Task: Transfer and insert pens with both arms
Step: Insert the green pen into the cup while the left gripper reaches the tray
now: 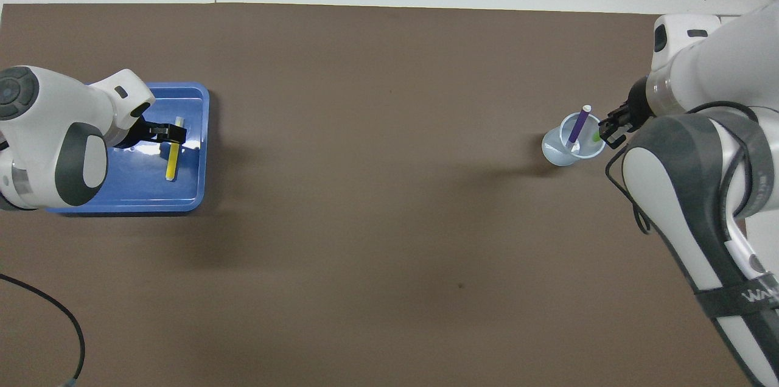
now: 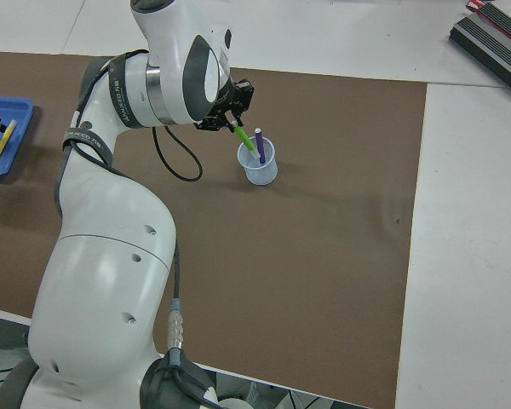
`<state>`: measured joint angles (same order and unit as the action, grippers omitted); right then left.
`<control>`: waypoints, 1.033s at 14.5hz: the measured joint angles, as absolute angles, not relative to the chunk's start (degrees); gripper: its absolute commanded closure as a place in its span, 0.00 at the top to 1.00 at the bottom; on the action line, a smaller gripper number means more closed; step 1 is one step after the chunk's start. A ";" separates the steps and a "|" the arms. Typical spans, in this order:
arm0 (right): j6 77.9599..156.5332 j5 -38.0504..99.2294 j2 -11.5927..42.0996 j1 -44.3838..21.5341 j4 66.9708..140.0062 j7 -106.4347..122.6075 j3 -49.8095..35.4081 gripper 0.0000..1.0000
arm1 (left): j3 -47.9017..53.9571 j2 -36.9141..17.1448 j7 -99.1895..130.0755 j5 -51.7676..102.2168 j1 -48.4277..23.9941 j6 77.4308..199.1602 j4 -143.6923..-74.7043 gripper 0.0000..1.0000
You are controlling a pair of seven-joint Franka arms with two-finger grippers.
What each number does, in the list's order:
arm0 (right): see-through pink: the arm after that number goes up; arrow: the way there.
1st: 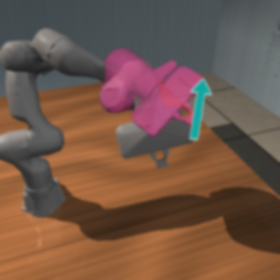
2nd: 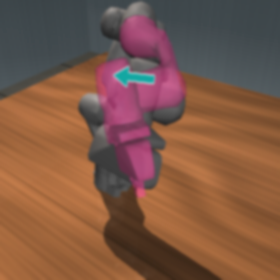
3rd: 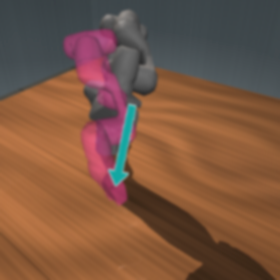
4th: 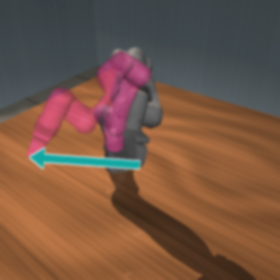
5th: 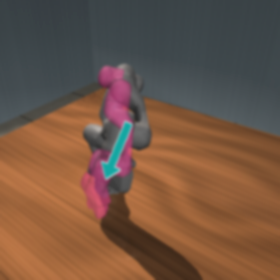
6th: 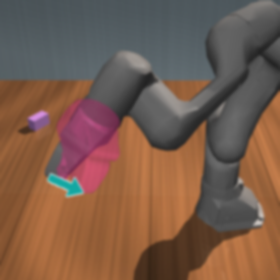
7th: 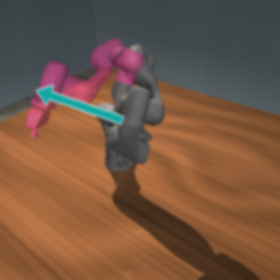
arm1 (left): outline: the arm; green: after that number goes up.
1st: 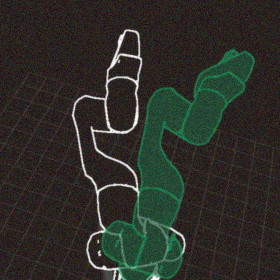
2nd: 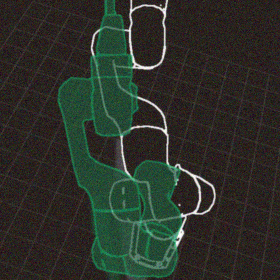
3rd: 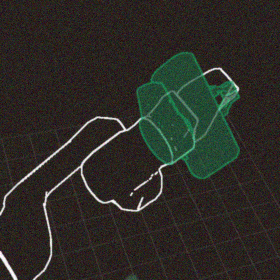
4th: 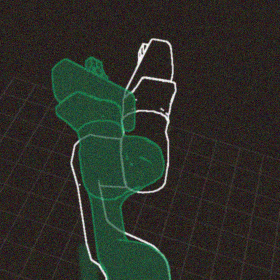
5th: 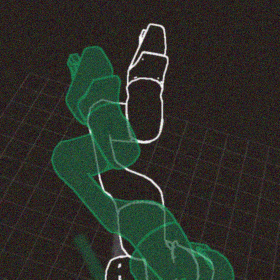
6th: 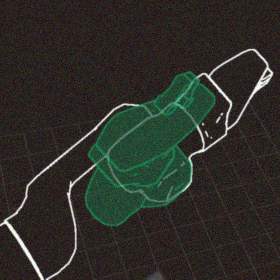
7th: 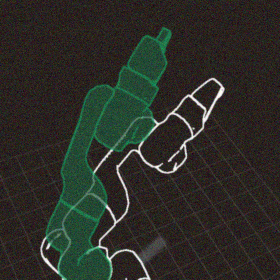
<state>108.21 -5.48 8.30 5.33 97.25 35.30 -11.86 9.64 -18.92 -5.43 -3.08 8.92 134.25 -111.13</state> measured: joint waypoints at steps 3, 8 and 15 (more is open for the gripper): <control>109.57 -5.48 8.15 5.35 97.84 35.30 -11.93 0.00 | 10.06 -19.74 -5.67 -3.12 8.96 135.24 -110.55 0.81; 112.50 -5.48 8.15 5.36 99.52 35.30 -12.00 0.00 | 10.72 -19.77 -5.72 -3.12 8.14 135.17 -110.67 0.69; 114.86 -5.47 8.14 5.43 102.21 35.30 -12.02 0.00 | 10.47 -20.71 -6.23 -3.12 8.24 136.04 -110.95 0.23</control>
<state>114.86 -5.47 8.14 5.43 102.21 35.30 -12.02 10.47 -20.71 -6.23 -3.12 8.24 136.04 -110.95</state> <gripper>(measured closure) 0.824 0.595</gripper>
